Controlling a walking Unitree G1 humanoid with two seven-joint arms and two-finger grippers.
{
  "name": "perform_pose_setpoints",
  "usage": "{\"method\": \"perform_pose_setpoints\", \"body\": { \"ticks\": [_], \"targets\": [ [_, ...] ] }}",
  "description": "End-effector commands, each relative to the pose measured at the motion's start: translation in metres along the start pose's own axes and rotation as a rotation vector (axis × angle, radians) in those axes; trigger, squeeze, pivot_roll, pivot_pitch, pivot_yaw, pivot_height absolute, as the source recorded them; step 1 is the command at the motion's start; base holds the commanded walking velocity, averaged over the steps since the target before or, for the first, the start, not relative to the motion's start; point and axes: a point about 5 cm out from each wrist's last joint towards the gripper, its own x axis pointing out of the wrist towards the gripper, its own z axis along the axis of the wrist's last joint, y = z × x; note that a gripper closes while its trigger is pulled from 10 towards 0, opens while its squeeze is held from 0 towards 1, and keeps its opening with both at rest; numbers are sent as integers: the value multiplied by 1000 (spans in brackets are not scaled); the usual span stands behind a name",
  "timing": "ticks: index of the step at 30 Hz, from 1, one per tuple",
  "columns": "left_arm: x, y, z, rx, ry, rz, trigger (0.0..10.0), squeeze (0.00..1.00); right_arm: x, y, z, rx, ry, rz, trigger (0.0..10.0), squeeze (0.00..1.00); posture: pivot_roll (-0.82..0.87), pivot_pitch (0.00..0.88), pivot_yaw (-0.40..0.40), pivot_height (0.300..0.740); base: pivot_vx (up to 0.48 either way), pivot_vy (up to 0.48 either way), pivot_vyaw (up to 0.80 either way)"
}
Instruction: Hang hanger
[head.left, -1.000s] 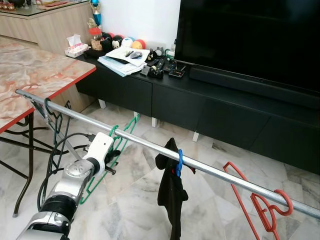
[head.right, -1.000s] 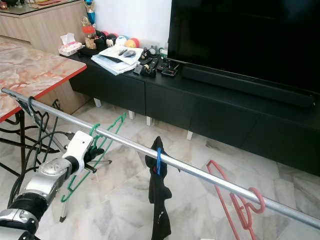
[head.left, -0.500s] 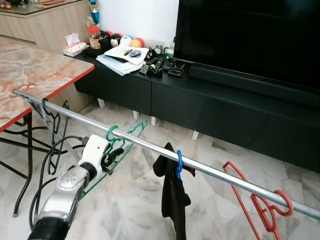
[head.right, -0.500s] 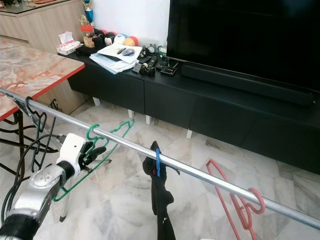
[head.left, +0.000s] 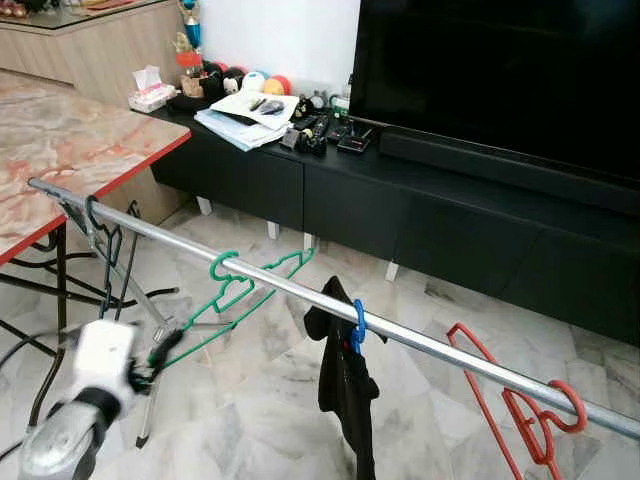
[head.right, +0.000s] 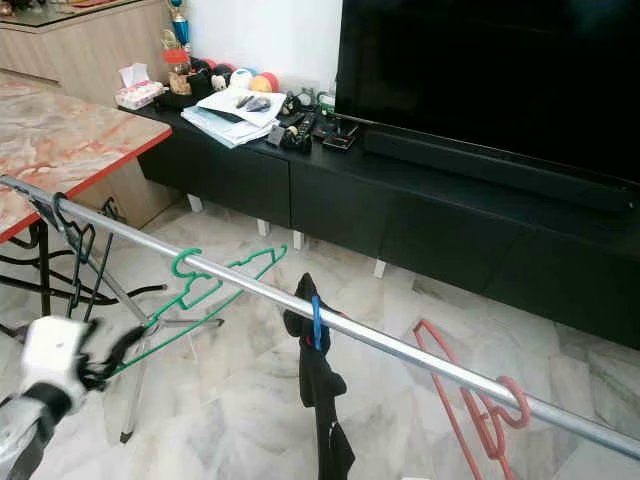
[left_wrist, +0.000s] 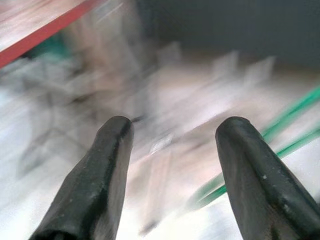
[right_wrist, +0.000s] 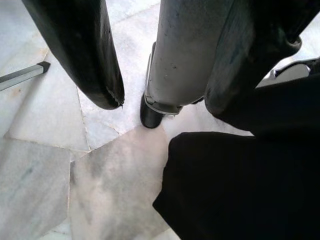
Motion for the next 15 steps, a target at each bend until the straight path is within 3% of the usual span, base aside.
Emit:
{"method": "perform_pose_setpoints", "body": {
  "ticks": [1, 3, 4, 6, 7, 11, 15],
  "targets": [
    [-11, 14, -24, 78, 88, 101, 10000, 0, -1, -2, -4, 4, 11, -7, 10000, 0, 21, 46, -5, 740, 0, 0, 0],
    [-31, 8, -70, 243, 300, 21, 10000, 0, -1, -2, -4, 6, 10, -8, 10000, 0, 16, 45, -3, 740, 0, 0, 0],
    [-31, 8, -70, 243, 300, 21, 10000, 0, -1, -2, -4, 6, 10, -8, 10000, 0, 16, 45, -3, 740, 0, 0, 0],
    [-44, -3, -98, 258, 438, -70, 10000, 0, -1, -2, -4, 10, 9, -12, 10000, 0, 16, 44, 4, 740, 0, 0, 0],
    [-44, -3, -98, 258, 438, -70, 10000, 0, -1, -2, -4, 10, 9, -12, 10000, 0, 16, 44, 4, 740, 0, 0, 0],
    [-58, -16, -129, 268, 597, -160, 10000, 0, -1, -2, -4, 30, 5, -20, 10000, 0, 19, 50, 5, 740, 0, 0, 0],
    [-74, -43, -155, 238, 730, -287, 10000, 0, 0, -1, -3, 56, -1, -29, 10000, 0, 9, 55, 1, 740, 0, 0, 0]
  ]
}}
